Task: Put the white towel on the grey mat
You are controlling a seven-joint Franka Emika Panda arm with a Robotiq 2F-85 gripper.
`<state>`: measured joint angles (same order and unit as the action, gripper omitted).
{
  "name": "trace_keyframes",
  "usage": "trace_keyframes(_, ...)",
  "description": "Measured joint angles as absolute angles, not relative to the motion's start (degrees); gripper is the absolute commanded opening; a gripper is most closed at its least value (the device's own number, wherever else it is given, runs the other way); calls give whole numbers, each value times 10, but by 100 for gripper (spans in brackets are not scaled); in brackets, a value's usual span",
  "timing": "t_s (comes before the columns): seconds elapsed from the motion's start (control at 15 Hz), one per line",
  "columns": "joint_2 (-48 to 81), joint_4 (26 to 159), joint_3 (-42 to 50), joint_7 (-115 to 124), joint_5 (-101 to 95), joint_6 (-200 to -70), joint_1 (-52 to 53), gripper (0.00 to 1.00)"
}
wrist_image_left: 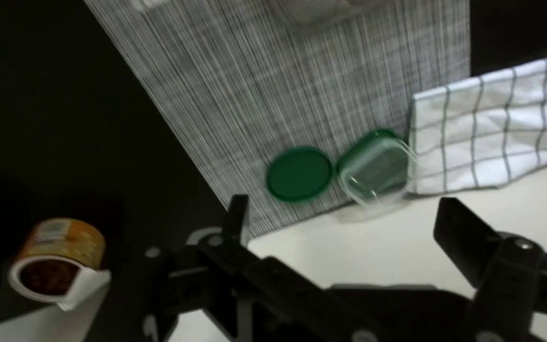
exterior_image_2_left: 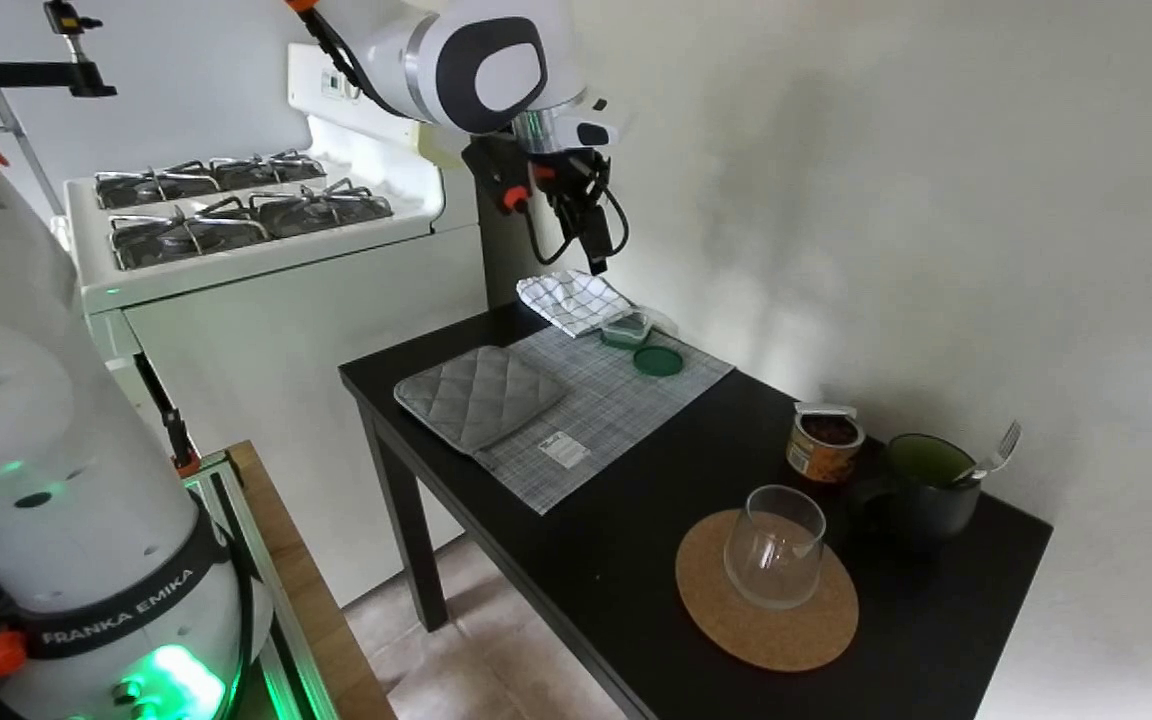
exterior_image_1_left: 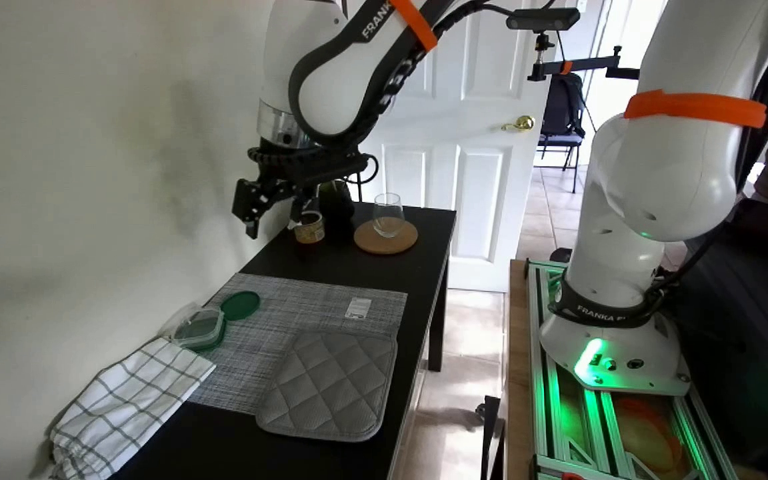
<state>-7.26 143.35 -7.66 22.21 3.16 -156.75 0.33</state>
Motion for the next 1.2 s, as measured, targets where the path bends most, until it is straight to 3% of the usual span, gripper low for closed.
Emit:
trace_keyframes(0.4, 119, 1363, -148, 207, 120, -1794, 49, 100)
trace_keyframes(0.6, 199, 1312, -249, 173, 190, -1806, 19, 100)
trace_keyframes(1.2, 192, 1312, -232, 173, 188, -1806, 21, 100)
